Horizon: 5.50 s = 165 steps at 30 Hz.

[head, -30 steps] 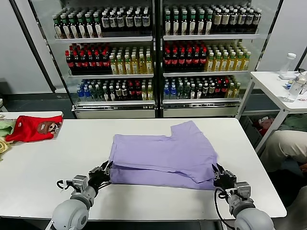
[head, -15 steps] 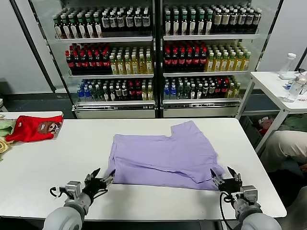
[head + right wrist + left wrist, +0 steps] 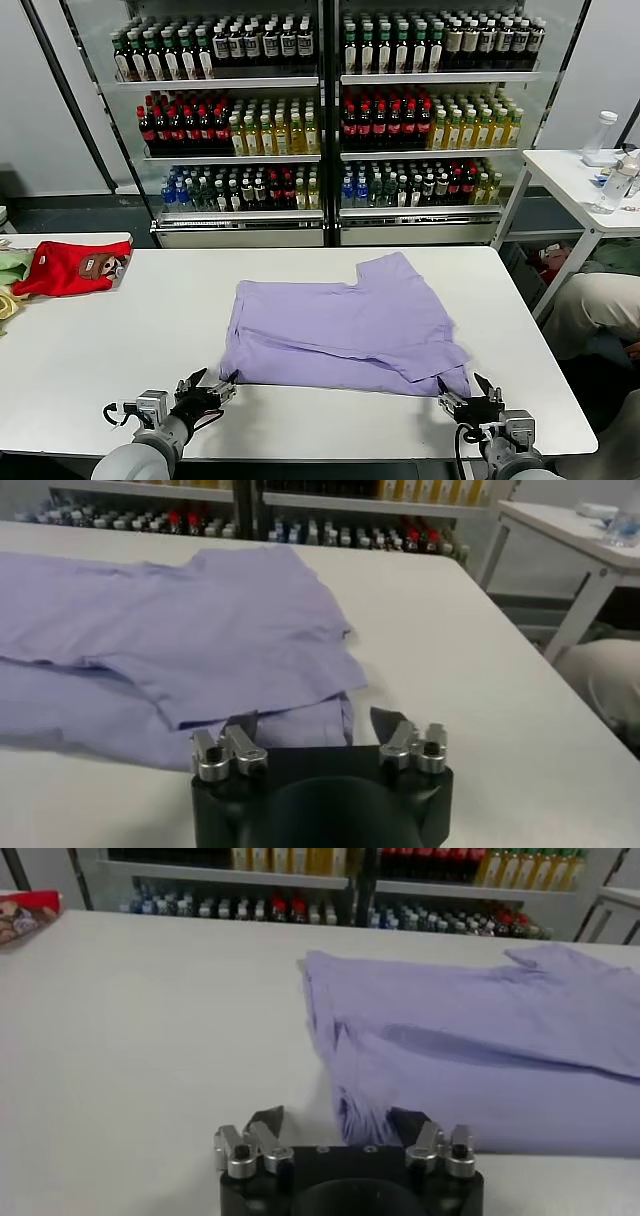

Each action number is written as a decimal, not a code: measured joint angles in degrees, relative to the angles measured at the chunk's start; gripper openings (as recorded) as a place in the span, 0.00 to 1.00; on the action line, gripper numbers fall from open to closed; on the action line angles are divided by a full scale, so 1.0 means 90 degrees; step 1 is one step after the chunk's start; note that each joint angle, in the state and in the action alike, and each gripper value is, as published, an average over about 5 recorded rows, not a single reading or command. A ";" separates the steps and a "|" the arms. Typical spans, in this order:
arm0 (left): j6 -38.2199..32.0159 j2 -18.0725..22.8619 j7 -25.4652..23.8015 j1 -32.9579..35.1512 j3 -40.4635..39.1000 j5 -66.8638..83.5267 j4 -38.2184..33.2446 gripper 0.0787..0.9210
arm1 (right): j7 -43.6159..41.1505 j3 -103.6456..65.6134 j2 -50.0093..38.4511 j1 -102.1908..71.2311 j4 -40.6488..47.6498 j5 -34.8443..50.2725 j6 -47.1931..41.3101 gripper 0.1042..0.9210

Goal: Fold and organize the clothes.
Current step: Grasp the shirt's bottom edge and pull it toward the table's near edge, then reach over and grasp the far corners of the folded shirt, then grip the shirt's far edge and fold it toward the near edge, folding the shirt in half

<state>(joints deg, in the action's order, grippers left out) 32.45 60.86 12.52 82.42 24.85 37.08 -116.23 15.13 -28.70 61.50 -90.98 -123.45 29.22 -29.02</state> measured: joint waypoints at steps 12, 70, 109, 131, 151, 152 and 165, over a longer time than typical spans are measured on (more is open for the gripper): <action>0.0024 0.0053 -0.0026 0.0050 -0.0092 -0.0032 -0.0028 0.19 | -0.0085 0.0047 0.0020 -0.0010 0.0037 0.0107 0.0005 0.13; -0.0277 -0.0310 -0.0878 -0.1281 0.0368 -0.0512 0.0670 0.88 | -0.0349 0.1385 0.0259 0.4208 0.2158 0.0433 -0.0425 0.88; -0.0445 -0.0167 -0.2639 -0.3722 -0.0275 -0.1094 0.3976 0.88 | -0.0187 0.2574 0.1816 0.7111 0.6570 -0.0030 -0.0201 0.88; -0.0575 -0.0067 -0.2891 -0.3566 -0.0237 -0.1222 0.3975 0.32 | -0.0236 0.2602 0.1834 0.7124 0.6725 0.0108 -0.0106 0.23; -0.1267 -0.0297 -0.2675 -0.2893 0.0043 -0.0452 0.3094 0.01 | -0.0006 0.2322 0.0771 0.5718 0.3796 0.0686 -0.0226 0.02; -0.1296 -0.0316 -0.2664 -0.2799 0.0082 -0.0419 0.3002 0.01 | 0.0015 0.2273 0.0698 0.5571 0.3586 0.0712 -0.0239 0.02; -0.1647 -0.0396 -0.2623 -0.1728 0.0471 -0.0234 0.2268 0.01 | 0.0178 0.1683 0.0075 0.3714 0.1481 0.0881 -0.0346 0.02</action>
<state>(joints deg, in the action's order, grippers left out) 17.63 57.29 -11.09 66.87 29.09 34.97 -95.82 16.73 -13.55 62.17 -57.55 -110.13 37.15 -32.13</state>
